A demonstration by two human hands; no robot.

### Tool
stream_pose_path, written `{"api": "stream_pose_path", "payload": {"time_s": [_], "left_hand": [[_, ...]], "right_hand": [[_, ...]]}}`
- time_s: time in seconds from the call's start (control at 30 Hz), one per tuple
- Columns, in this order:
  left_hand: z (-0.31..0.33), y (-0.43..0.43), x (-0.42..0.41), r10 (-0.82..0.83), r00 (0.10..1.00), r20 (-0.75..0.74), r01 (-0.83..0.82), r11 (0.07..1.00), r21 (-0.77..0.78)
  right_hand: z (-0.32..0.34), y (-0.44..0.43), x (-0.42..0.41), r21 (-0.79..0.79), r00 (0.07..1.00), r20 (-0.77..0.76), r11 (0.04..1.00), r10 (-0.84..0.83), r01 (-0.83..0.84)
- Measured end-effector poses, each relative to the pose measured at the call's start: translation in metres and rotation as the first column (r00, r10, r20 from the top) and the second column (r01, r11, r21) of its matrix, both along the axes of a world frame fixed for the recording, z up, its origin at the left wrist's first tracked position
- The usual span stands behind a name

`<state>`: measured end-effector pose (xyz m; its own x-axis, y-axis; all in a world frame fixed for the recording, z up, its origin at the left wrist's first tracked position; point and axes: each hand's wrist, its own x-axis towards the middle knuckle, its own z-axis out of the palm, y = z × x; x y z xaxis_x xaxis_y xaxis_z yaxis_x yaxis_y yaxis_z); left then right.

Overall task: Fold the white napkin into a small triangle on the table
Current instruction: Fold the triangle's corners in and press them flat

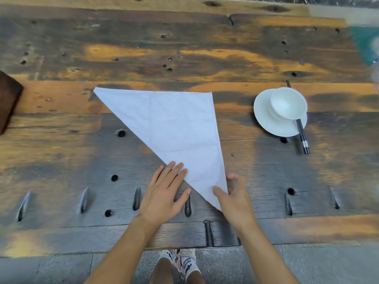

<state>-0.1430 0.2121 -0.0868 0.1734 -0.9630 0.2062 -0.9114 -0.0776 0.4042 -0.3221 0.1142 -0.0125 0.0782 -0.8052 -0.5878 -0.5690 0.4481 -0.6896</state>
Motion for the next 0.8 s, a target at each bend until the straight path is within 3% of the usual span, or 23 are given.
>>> {"api": "stream_pose_path", "payload": {"time_s": [0.1, 0.23, 0.33, 0.4, 0.5, 0.63, 0.7, 0.8], "left_hand": [[0.002, 0.000, 0.002, 0.033, 0.999, -0.007, -0.033, 0.999, 0.005], [0.007, -0.002, 0.009, 0.111, 0.993, -0.025, -0.111, 0.994, 0.019], [0.009, 0.001, 0.016, 0.111, 0.994, -0.014, -0.111, 0.994, 0.021], [0.010, 0.001, 0.024, 0.112, 0.994, -0.008, -0.112, 0.993, 0.029], [0.012, 0.000, 0.039, 0.129, 0.992, -0.013, -0.129, 0.991, 0.032], [0.015, -0.007, 0.053, 0.127, 0.992, -0.019, -0.128, 0.992, -0.009], [0.017, -0.012, 0.057, 0.138, 0.990, -0.040, -0.139, 0.990, -0.038], [0.018, -0.019, 0.063, 0.158, 0.984, -0.086, -0.161, 0.986, -0.039]], "right_hand": [[0.006, 0.000, -0.009, 0.032, 0.981, 0.196, 0.999, 0.015, -0.022], [0.032, -0.006, -0.018, 0.096, 0.936, 0.297, 0.970, 0.187, -0.224], [0.054, -0.015, -0.025, 0.163, 0.803, 0.522, 0.890, 0.288, -0.425], [0.065, -0.021, -0.026, 0.133, 0.729, 0.562, 0.827, 0.391, -0.546], [0.069, -0.029, -0.023, 0.005, 0.695, 0.425, 0.767, 0.579, -0.642], [0.073, -0.048, -0.010, -0.255, 0.710, 0.074, 0.702, 0.700, -0.665], [0.071, -0.058, 0.000, -0.434, 0.721, -0.077, 0.628, 0.689, -0.646], [0.062, -0.075, 0.017, -0.511, 0.796, -0.065, 0.665, 0.602, -0.545]]}}
